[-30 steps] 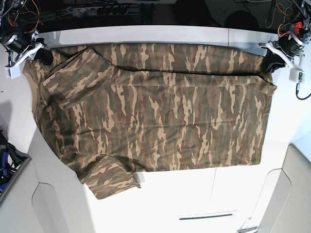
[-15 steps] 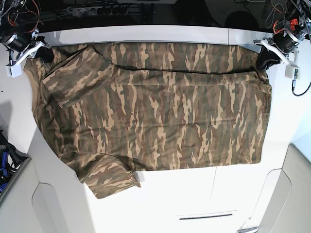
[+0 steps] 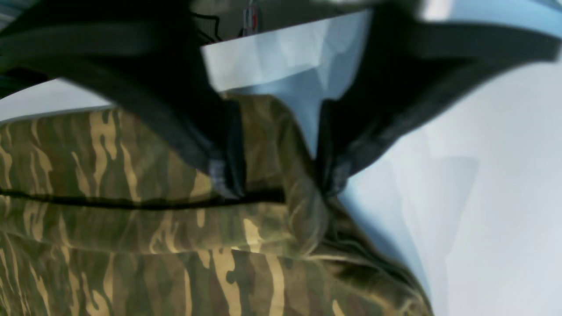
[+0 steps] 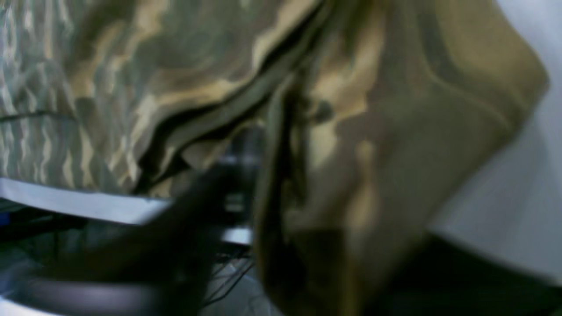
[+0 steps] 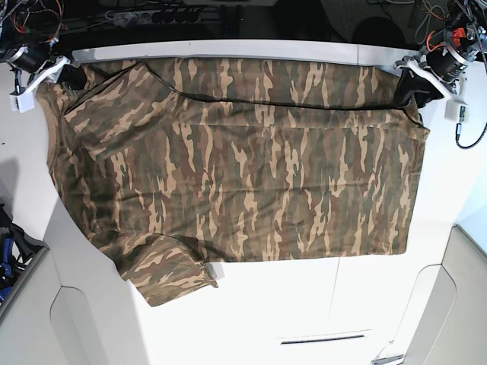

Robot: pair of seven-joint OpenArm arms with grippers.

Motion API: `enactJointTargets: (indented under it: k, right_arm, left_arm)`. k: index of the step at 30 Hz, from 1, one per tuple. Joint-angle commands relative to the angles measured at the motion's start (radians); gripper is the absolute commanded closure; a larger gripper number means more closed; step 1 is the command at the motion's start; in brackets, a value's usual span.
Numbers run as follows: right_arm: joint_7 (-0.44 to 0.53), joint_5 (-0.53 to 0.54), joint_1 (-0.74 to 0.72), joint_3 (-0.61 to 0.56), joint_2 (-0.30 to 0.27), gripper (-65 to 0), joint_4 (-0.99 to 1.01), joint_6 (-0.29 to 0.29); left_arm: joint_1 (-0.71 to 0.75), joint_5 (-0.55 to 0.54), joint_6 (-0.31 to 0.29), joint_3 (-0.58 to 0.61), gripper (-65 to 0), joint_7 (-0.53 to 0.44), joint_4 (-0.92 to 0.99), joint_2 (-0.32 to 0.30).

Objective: Fold the T-shirt properly
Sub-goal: 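Lay the folded edge down and pull it taut with both grippers, then open both grippers and release the folded edge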

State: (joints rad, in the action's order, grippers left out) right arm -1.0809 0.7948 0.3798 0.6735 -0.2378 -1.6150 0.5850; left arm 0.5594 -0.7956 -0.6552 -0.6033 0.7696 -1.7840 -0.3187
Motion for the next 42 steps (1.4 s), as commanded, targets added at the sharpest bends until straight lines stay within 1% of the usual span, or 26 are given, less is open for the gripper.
enactJointTargets:
  k: [1,2,3,6,11,13,15,21,24,28,31,34,36,38,42]
  right_arm:
    - [0.004,0.002,0.000,0.007,-0.015,-29.1,-0.014,0.003]
    - [0.004,-0.008,0.000,0.008,-0.015,-32.9,-0.014,0.003]
    - [0.004,-0.016,0.000,0.009,-0.017,-34.6,-0.015,0.003]
    - [0.004,-0.028,0.000,0.036,-0.017,-34.7,-0.015,0.003]
    - [0.013,-0.024,-0.006,0.142,-0.018,-34.7,-0.015,0.003]
    - [0.024,-0.002,-0.011,0.182,-0.032,-34.7,-0.015,0.003]
    - [0.045,0.018,-0.011,0.208,-0.060,-34.7,-0.015,0.002]
    - [0.122,0.017,-0.013,0.230,-0.145,-34.7,-0.015,0.002]
    - [0.161,0.001,-0.048,0.230,-0.161,-34.7,-0.015,0.002]
    - [0.174,-0.013,-0.127,0.229,-0.162,-34.7,-0.014,0.002]
    - [0.218,-0.032,-0.185,0.214,-0.161,-34.7,-0.006,0.002]
    - [0.238,-0.082,-0.258,0.171,-0.162,-34.7,0.012,-0.006]
    - [0.260,-0.117,-0.316,0.112,-0.167,-34.7,0.047,-0.014]
    - [0.293,-0.169,-0.380,0.047,-0.167,-34.7,0.105,-0.015]
    - [0.351,-0.249,-0.519,-0.062,-0.167,-34.7,0.277,-0.020]
  left_arm:
    - [0.003,-0.016,-0.007,-0.007,-31.6,-0.021,-0.016,-0.014]
    - [0.003,-0.016,-0.007,-0.011,-31.6,-0.021,-0.016,-0.014]
    - [0.003,-0.019,-0.007,-0.019,-31.6,-0.021,-0.016,-0.013]
    - [0.003,-0.045,-0.007,-0.076,-31.6,-0.021,-0.016,-0.013]
    - [0.003,-0.089,-0.016,-0.201,-31.6,0.005,-0.016,-0.014]
    - [0.003,-0.113,-0.021,-0.238,-31.6,0.013,-0.016,-0.014]
    - [0.003,-0.135,-0.023,-0.266,-31.6,0.013,-0.016,-0.014]
    - [0.003,-0.152,-0.023,-0.293,-31.6,0.012,-0.016,-0.018]
    - [-0.022,-0.158,-0.023,-0.293,-31.6,0.013,-0.016,-0.024]
    - [-0.085,-0.158,-0.023,-0.293,-32.3,0.013,-0.016,-0.044]
    - [-0.133,-0.158,-0.022,-0.293,-37.8,0.013,-0.016,-0.056]
    - [-0.177,-0.158,-0.018,-0.282,-38.3,0.013,-0.013,-0.079]
    - [-0.212,-0.155,-0.007,-0.253,-38.3,0.010,0.004,-0.102]
    - [-0.251,-0.120,0.010,-0.206,-38.3,-0.007,0.036,-0.130]
    - [-0.335,-0.012,0.043,-0.089,-38.3,-0.066,0.135,-0.177]
